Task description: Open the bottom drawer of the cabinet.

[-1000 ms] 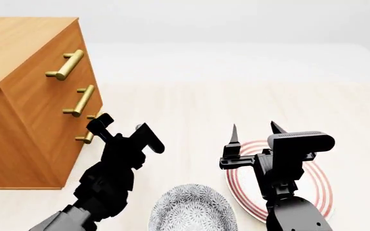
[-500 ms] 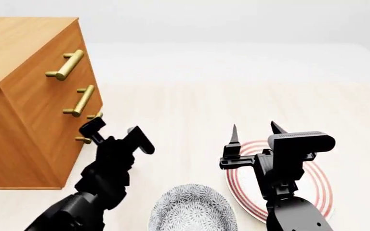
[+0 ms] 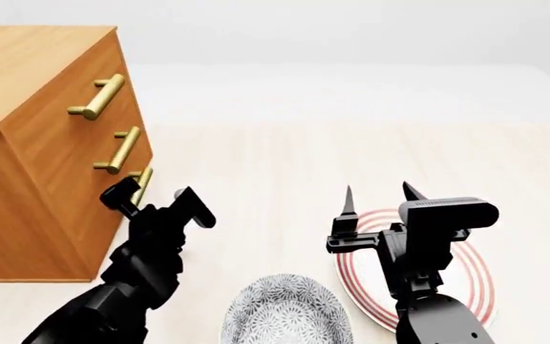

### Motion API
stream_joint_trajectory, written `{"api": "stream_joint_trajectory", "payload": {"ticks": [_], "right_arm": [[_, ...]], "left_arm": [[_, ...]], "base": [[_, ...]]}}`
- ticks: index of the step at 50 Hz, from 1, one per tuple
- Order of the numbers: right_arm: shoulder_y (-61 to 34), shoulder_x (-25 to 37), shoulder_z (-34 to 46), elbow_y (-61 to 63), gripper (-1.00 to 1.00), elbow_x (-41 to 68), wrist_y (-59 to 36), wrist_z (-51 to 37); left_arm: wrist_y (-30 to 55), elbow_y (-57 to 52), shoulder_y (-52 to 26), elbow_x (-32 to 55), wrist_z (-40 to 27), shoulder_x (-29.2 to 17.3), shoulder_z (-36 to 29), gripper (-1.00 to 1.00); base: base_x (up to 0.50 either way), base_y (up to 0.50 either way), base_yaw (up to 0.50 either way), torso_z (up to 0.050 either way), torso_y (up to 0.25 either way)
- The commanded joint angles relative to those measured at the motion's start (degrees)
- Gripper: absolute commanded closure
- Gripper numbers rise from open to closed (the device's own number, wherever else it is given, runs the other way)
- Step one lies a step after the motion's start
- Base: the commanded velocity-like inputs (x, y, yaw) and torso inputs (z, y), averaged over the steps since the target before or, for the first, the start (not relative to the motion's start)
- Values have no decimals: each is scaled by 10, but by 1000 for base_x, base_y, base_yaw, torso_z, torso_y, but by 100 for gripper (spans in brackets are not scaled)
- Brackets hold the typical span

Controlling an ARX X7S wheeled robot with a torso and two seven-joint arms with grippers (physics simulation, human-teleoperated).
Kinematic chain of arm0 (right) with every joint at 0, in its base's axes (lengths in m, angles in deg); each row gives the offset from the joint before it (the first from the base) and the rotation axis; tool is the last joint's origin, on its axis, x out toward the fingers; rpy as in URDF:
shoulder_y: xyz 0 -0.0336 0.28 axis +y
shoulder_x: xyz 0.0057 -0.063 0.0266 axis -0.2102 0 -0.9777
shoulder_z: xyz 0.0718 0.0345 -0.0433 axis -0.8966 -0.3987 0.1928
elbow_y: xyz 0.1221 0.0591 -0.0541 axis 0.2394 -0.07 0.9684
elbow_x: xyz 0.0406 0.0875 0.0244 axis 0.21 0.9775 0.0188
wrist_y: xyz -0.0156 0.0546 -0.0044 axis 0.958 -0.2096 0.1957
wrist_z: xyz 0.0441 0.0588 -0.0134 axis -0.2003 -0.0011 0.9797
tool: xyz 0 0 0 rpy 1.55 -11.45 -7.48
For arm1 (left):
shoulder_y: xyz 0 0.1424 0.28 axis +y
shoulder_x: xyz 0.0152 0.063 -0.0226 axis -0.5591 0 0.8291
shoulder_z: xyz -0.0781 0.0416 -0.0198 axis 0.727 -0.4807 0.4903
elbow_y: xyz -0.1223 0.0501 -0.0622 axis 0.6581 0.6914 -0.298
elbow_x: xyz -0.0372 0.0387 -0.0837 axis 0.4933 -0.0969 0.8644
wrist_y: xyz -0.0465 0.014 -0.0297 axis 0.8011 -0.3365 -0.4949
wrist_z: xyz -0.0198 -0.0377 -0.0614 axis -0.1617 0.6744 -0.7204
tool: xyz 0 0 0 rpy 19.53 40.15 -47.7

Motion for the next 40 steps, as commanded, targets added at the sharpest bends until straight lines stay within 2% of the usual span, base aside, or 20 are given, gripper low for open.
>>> {"api": "stream_joint_trajectory", "payload": {"ticks": [1,19,20,40], "right_arm": [[-1,2,1,0,-100,4,0,-3],[-3,5,6,0,-100,7,2,-7],[-3,5,6,-1,-100,7,3,-7],[-1,8,8,-4,-100,13,8,-12]], "left_arm": [[18,12,1,23,-2,-13,-13,-100],[27,13,0,37,-10,-20,-8,-100],[28,13,-1,37,-11,-19,-8,100],[22,13,-3,34,-11,-13,-10,100]], "base": [[0,0,0,0,0],[0,0,0,0,0],[0,0,0,0,0],[0,0,0,0,0]]}}
